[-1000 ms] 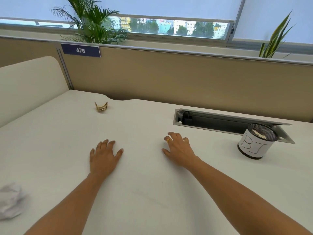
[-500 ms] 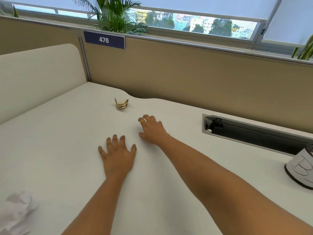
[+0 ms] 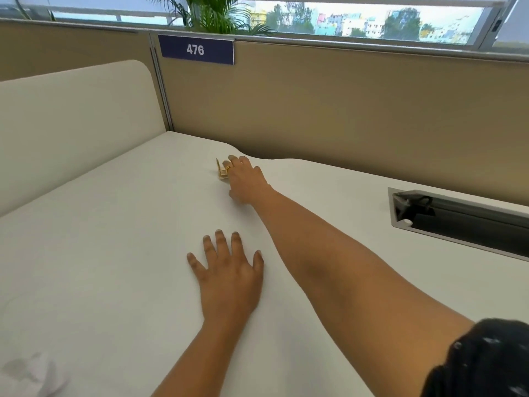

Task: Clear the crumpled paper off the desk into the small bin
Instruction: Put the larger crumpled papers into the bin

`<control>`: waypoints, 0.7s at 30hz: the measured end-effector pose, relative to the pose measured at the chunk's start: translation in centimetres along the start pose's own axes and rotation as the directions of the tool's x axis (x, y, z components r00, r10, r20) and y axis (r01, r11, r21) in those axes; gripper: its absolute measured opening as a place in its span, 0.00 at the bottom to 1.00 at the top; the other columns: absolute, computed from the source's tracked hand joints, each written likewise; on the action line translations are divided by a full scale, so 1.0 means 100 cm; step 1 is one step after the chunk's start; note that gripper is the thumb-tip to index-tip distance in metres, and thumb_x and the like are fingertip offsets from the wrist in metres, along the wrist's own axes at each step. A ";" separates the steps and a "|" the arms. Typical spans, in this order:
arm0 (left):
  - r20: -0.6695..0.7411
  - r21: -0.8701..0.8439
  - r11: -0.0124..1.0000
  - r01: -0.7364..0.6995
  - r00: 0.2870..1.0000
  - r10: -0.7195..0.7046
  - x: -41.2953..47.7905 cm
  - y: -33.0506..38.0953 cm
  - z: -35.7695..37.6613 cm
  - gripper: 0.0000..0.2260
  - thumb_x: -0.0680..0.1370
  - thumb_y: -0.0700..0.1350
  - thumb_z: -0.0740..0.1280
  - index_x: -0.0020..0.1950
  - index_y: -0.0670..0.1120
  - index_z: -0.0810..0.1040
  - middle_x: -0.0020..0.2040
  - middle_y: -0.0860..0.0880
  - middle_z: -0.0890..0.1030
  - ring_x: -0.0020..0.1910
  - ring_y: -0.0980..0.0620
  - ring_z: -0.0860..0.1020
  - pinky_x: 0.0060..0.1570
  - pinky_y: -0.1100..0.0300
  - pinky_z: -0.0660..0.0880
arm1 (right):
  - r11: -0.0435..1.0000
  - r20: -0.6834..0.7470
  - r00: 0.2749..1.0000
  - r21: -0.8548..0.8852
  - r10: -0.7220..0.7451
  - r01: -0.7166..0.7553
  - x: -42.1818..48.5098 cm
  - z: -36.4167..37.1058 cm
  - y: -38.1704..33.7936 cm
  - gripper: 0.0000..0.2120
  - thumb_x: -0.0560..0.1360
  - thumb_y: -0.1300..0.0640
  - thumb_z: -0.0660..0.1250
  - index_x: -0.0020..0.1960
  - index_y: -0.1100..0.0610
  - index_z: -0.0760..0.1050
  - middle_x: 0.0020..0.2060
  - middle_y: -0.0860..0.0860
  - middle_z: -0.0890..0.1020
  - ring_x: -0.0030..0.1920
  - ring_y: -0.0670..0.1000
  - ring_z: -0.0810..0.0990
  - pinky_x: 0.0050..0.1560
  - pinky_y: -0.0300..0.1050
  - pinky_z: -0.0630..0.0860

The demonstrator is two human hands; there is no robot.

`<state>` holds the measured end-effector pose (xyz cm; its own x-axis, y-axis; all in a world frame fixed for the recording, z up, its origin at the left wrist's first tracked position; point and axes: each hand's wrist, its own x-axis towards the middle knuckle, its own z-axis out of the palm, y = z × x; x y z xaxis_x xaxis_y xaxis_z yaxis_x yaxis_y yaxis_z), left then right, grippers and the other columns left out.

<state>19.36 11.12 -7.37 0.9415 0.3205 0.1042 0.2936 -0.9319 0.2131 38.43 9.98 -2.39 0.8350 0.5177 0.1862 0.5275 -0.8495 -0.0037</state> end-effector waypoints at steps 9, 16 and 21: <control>0.055 0.017 1.000 0.000 0.998 -0.001 0.001 -0.001 -0.001 0.28 0.80 0.59 0.44 0.77 0.48 0.46 0.78 0.45 0.47 0.77 0.43 0.44 0.73 0.37 0.43 | 0.999 0.325 0.944 -0.004 0.052 -0.053 0.025 0.008 0.002 0.24 0.80 0.59 0.50 0.75 0.50 0.52 0.77 0.53 0.50 0.76 0.59 0.41 0.71 0.68 0.52; 0.053 -0.004 1.000 0.014 0.998 -0.014 0.002 -0.001 -0.001 0.28 0.79 0.59 0.45 0.76 0.49 0.48 0.78 0.45 0.49 0.77 0.44 0.45 0.73 0.38 0.44 | 0.990 0.122 0.991 0.121 0.055 -0.070 0.006 0.016 0.015 0.17 0.81 0.61 0.50 0.68 0.61 0.66 0.66 0.56 0.69 0.63 0.59 0.69 0.63 0.54 0.69; 0.047 -0.009 1.000 0.019 0.999 -0.019 0.001 -0.001 -0.003 0.28 0.79 0.59 0.46 0.76 0.48 0.50 0.78 0.45 0.51 0.77 0.44 0.47 0.73 0.38 0.46 | 0.905 0.098 0.985 0.389 0.143 -0.170 -0.008 0.012 0.025 0.12 0.77 0.63 0.58 0.57 0.63 0.76 0.56 0.61 0.78 0.57 0.60 0.76 0.50 0.45 0.70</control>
<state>19.35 11.24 -7.10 0.9425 0.3296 0.0544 0.3102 -0.9239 0.2238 39.24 7.58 -3.72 0.9131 0.3984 0.0870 0.3965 -0.8178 -0.4171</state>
